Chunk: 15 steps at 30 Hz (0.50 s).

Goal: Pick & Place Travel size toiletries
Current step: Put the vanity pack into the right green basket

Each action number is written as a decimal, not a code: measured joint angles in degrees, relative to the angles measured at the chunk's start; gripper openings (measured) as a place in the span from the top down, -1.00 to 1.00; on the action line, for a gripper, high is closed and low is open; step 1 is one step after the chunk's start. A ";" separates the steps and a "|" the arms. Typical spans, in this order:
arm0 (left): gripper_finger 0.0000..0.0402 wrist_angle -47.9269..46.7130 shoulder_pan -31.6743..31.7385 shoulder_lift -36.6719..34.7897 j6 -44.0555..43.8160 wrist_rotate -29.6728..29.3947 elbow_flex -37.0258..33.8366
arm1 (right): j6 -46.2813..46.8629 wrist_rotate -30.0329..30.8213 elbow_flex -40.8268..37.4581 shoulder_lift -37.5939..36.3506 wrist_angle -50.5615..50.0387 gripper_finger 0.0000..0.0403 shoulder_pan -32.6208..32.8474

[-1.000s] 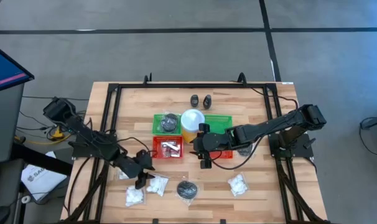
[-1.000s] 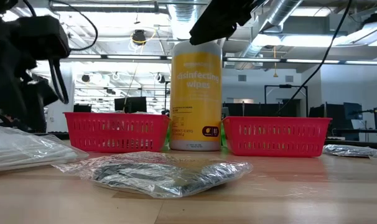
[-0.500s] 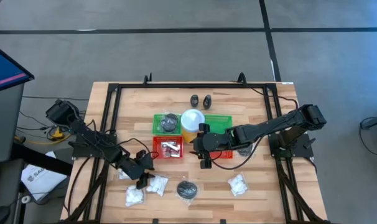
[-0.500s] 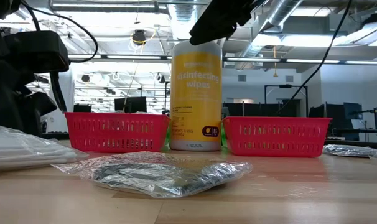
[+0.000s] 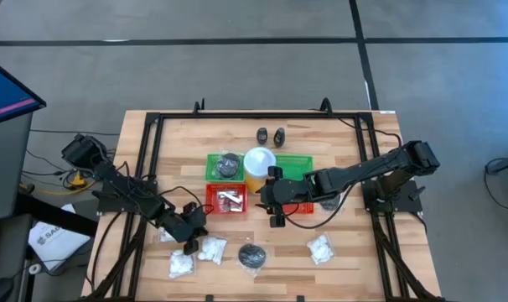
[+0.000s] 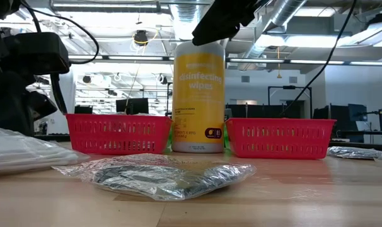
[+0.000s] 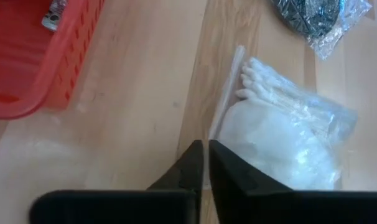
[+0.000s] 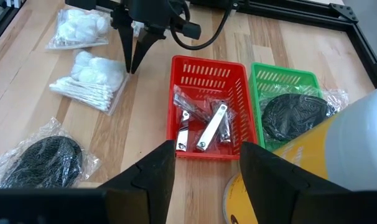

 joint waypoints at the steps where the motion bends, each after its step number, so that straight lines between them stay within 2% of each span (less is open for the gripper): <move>1: 0.97 -0.25 0.00 0.00 0.00 -0.04 0.00 | 0.00 0.00 -0.01 0.00 -0.02 0.16 0.00; 15: 1.00 -0.92 0.00 -0.04 -0.02 -1.48 0.19 | -0.02 0.02 0.01 0.01 -0.02 0.18 -0.11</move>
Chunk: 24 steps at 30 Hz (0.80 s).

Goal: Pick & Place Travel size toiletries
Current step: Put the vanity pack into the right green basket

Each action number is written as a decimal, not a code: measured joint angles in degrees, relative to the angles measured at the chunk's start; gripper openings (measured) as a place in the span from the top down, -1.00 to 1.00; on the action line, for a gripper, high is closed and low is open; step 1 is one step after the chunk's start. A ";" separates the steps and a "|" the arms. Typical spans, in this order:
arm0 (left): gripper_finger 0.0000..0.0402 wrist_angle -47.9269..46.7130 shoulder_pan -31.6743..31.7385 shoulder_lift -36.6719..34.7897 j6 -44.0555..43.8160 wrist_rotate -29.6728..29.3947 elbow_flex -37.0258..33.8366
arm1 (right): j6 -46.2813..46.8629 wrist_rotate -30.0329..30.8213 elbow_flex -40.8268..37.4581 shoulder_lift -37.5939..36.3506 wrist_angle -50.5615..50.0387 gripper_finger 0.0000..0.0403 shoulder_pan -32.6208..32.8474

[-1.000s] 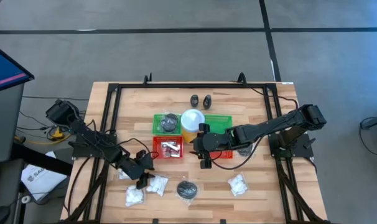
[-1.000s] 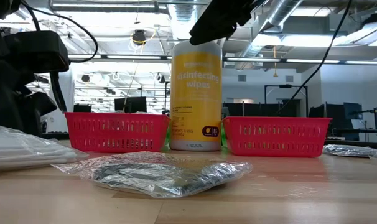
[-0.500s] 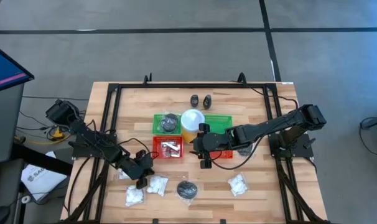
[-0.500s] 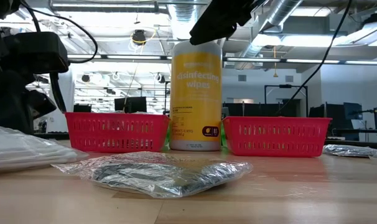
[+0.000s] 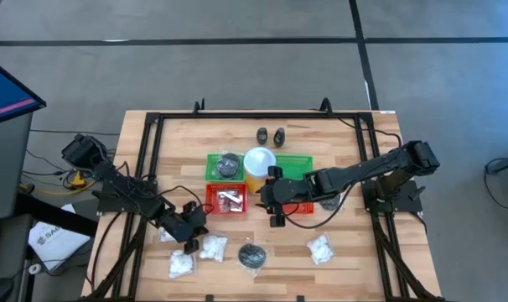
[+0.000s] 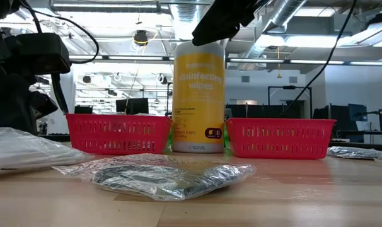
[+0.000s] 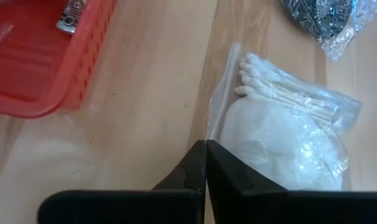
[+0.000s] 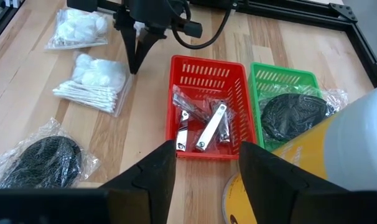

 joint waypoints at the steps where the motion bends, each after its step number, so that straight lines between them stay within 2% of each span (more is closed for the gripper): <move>1: 1.00 0.03 0.00 -0.08 0.02 0.00 0.19 | 0.00 -0.01 -0.01 0.01 0.00 0.19 0.00; 8: 1.00 0.36 0.00 -1.18 2.38 -0.31 2.55 | -0.23 -0.01 -0.02 0.01 0.00 0.18 0.00; 24: 1.00 0.27 0.00 -9.12 6.90 -3.32 5.99 | -0.57 -0.02 -0.02 0.01 0.00 0.17 0.02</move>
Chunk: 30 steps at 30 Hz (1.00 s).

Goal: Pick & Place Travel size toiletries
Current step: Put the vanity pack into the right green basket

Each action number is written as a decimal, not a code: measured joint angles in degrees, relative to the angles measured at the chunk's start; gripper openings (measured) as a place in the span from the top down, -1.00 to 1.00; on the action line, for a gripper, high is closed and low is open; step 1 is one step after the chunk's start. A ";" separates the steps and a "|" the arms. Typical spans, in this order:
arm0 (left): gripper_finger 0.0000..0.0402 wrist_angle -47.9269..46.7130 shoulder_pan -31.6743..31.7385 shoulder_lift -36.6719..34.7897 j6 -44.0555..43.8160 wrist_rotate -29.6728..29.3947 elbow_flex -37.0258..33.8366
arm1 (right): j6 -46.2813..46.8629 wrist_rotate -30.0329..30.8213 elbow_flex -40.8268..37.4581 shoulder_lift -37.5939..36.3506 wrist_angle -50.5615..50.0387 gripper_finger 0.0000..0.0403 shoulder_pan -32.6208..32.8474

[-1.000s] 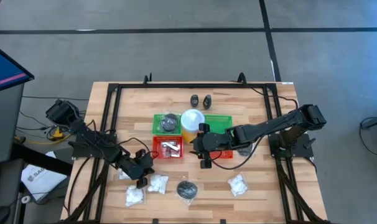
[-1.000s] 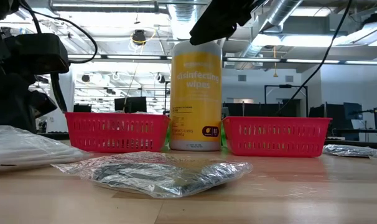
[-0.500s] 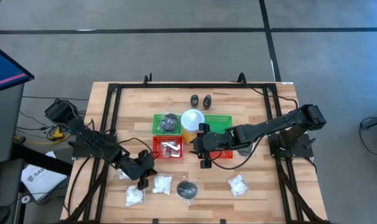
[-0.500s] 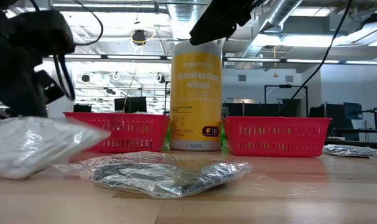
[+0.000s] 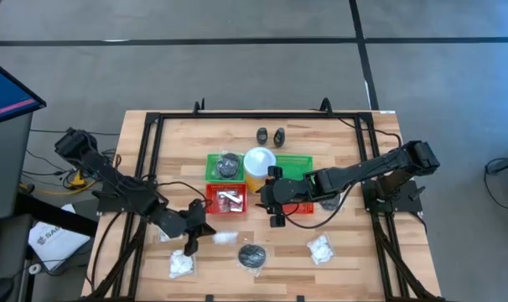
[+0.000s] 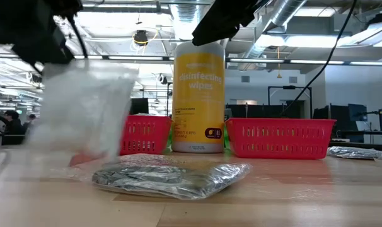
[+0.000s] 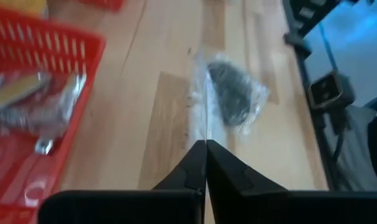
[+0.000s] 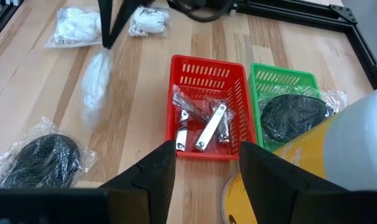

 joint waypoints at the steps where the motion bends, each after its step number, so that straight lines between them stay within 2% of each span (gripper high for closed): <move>1: 1.00 0.06 0.00 -0.43 0.56 -0.52 0.46 | 0.00 0.02 0.02 0.00 0.00 0.17 0.00; 10: 1.00 0.19 0.00 -3.66 10.14 -6.08 5.23 | 0.15 0.00 0.01 0.00 0.44 0.15 0.10; 16: 1.00 -0.23 0.76 -4.58 12.36 -10.61 6.27 | 0.57 -0.02 0.02 0.00 1.01 0.13 0.39; 30: 1.00 0.01 7.17 -4.54 21.06 -12.13 8.60 | 0.26 -0.22 0.02 0.00 2.88 0.12 0.52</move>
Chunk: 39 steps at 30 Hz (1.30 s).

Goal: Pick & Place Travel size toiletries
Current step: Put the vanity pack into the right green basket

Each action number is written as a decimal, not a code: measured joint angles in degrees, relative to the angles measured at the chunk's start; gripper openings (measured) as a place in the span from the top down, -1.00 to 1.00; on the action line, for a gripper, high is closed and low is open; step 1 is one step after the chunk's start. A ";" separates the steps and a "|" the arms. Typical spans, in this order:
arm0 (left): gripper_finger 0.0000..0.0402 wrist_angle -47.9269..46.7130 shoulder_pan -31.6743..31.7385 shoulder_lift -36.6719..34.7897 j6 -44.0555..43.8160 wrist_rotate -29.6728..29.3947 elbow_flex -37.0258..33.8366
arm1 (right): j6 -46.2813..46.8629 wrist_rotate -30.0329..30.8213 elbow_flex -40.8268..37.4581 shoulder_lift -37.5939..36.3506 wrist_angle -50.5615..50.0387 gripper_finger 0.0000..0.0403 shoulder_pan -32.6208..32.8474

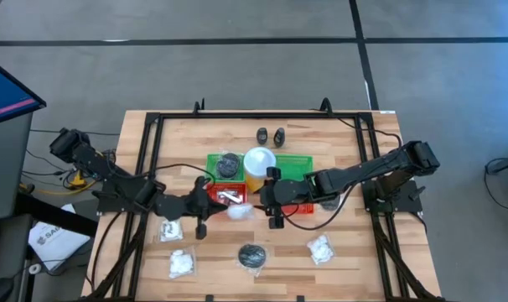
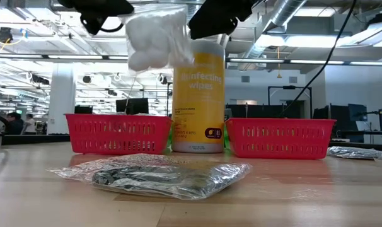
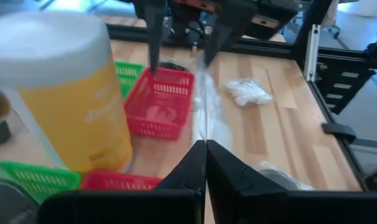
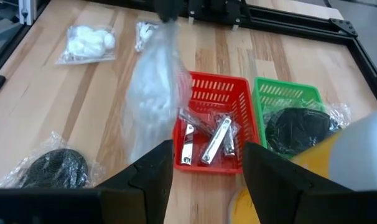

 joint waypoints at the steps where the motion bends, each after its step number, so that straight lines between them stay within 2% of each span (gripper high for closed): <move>1: 1.00 0.06 0.30 0.00 0.86 0.00 0.24 | -0.11 -0.01 0.00 0.00 0.35 0.12 0.00; 16: 1.00 0.21 3.22 0.02 3.18 0.02 0.59 | -1.85 0.00 0.00 0.00 2.25 0.15 -0.17; 39: 1.00 0.15 3.24 0.04 4.30 -1.49 0.59 | 2.13 0.00 0.00 0.00 -5.02 0.15 0.09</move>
